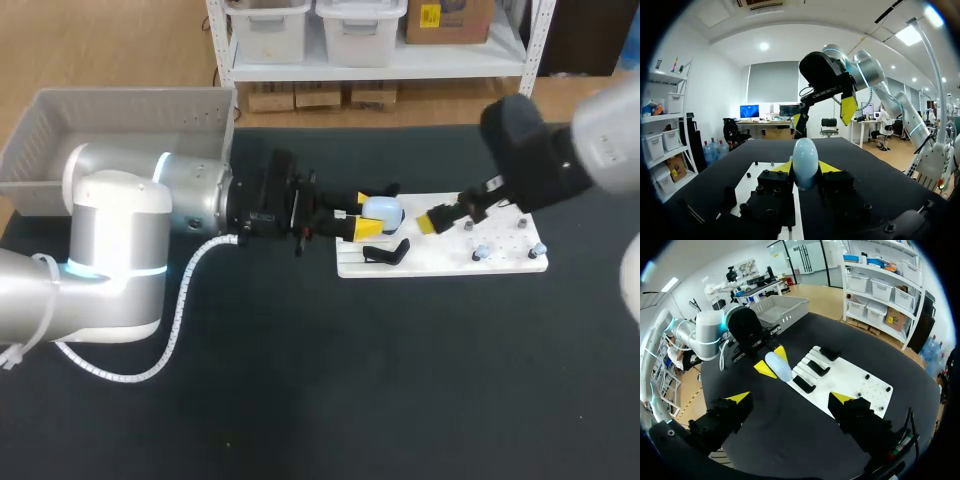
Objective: Pick up each earbud case from the left stands, insert the matching earbuds, close the lid, and place the case in the box.
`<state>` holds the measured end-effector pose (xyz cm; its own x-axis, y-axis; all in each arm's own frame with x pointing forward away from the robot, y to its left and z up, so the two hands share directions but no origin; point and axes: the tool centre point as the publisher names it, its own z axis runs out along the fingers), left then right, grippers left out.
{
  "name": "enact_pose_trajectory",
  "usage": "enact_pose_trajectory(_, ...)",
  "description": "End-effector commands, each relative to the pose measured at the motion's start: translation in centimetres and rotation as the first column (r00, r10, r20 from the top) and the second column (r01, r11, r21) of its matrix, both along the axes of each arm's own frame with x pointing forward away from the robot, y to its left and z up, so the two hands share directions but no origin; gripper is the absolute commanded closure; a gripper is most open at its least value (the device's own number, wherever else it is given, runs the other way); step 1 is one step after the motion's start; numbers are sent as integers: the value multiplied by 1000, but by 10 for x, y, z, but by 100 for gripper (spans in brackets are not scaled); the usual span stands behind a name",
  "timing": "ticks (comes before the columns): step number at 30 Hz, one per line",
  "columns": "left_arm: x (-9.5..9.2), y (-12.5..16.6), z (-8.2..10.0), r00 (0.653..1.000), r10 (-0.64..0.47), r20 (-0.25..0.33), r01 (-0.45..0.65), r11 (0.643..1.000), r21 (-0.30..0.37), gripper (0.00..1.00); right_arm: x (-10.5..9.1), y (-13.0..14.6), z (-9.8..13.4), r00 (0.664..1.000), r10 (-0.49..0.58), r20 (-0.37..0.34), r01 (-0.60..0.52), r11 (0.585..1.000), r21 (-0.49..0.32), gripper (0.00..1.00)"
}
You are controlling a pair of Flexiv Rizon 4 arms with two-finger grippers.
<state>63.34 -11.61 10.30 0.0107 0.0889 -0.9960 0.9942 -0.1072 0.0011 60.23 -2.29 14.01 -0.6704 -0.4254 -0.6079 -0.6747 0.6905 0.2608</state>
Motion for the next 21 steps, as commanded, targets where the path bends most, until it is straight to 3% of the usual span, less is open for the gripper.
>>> enact_pose_trajectory(1,-2,0,-1,1000,6,3,-6,1000,-3,100,6,13,-6,1000,22,-20,-22,1000,9,0)
enact_pose_trajectory(21,-2,0,-1,1000,6,3,-6,1000,-3,100,16,36,-24,997,51,-58,-51,999,10,0)
